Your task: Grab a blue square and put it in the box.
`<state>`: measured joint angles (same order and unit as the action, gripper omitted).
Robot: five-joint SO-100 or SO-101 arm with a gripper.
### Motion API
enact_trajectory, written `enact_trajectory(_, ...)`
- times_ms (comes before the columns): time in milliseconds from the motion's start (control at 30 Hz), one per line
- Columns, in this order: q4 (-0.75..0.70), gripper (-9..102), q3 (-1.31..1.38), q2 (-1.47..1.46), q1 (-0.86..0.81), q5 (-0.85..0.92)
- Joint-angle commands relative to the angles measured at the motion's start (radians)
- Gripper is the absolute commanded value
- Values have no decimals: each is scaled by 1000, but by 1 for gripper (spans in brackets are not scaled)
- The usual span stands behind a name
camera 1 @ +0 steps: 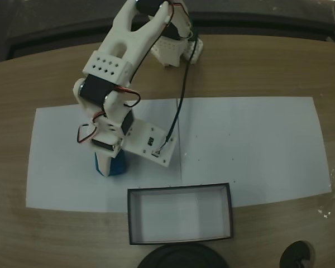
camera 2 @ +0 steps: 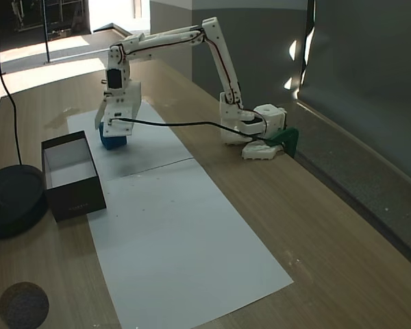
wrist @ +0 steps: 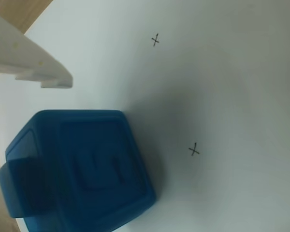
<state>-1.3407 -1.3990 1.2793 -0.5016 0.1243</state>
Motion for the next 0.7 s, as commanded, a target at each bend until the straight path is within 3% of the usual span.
enact_trajectory(0,11,33,58,9,5,2)
enact_trajectory(233,32,11,75,-37,0,3)
enact_trajectory(400,23,10,101,-12,46,-2)
enact_trajectory(667,-227,11,480,232,262,-9)
